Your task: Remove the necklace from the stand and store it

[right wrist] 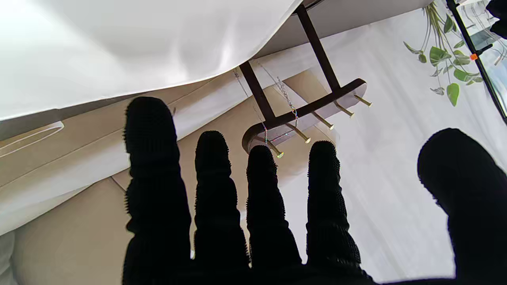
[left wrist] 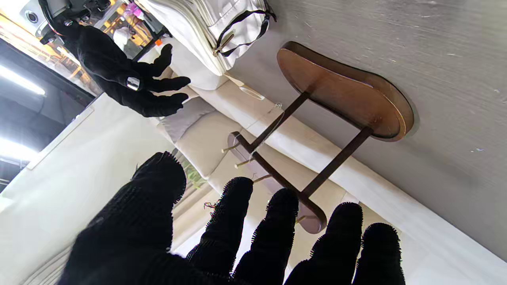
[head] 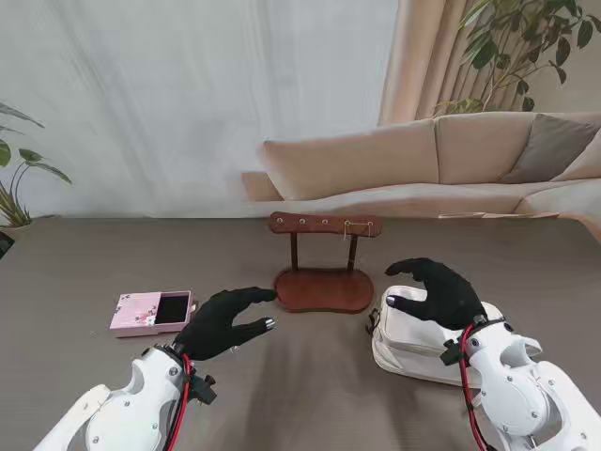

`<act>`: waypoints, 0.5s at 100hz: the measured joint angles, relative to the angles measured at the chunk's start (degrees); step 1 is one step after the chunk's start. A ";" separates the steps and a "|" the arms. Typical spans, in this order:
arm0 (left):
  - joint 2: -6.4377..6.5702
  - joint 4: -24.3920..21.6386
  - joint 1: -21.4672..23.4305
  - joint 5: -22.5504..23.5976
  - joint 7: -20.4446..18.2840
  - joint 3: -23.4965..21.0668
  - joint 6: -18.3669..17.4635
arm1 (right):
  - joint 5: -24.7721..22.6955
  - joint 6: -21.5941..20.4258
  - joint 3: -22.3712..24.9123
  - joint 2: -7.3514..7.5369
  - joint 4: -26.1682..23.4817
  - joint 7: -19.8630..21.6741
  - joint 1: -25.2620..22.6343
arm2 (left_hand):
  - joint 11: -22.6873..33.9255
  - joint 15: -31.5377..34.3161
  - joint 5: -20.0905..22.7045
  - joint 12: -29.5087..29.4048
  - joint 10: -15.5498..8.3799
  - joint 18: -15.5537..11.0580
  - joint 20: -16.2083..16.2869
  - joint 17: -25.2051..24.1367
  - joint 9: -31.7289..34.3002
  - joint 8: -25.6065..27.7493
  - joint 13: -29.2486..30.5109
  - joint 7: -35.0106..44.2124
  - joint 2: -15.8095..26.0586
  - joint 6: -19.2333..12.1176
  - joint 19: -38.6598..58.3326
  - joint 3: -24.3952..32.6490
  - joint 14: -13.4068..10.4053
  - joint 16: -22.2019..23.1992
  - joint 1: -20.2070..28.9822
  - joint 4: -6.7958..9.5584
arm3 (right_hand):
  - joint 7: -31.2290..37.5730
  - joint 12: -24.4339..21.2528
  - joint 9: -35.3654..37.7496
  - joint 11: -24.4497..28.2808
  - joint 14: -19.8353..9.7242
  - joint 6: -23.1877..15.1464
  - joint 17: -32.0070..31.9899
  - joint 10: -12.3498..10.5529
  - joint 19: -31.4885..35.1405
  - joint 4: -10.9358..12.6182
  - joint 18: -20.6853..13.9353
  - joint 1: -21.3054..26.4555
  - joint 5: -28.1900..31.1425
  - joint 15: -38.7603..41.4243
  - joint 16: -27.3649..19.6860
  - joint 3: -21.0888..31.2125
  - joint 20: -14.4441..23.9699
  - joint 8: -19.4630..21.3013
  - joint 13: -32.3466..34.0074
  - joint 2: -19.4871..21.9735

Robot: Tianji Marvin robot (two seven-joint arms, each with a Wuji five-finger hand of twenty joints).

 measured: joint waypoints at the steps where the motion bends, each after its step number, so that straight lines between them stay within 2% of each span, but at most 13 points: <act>1: 0.00 0.01 -0.01 0.00 0.00 0.01 0.00 | 0.00 0.00 0.00 0.00 0.00 0.00 0.00 | 0.00 0.00 0.00 0.00 0.00 0.00 0.00 0.00 0.00 0.00 0.00 0.00 0.00 0.00 0.00 0.00 0.00 0.00 0.00 0.00 | 0.00 0.00 0.00 0.00 0.00 0.00 0.00 0.00 0.00 0.00 0.00 0.00 0.00 0.00 0.00 0.00 0.00 0.00 0.00 0.00; 50: 0.05 1.30 -1.51 -1.21 -0.68 1.45 0.23 | -0.01 -0.07 0.00 0.00 0.09 0.01 0.10 | 0.00 0.00 -0.01 0.00 0.00 0.00 0.00 0.00 0.00 0.00 0.00 -0.01 0.00 0.00 0.00 0.00 0.00 0.00 0.00 0.00 | 0.00 0.00 0.00 0.00 0.00 0.03 0.00 0.00 0.00 0.00 0.00 0.00 0.00 0.00 0.00 0.00 0.00 0.00 0.00 0.00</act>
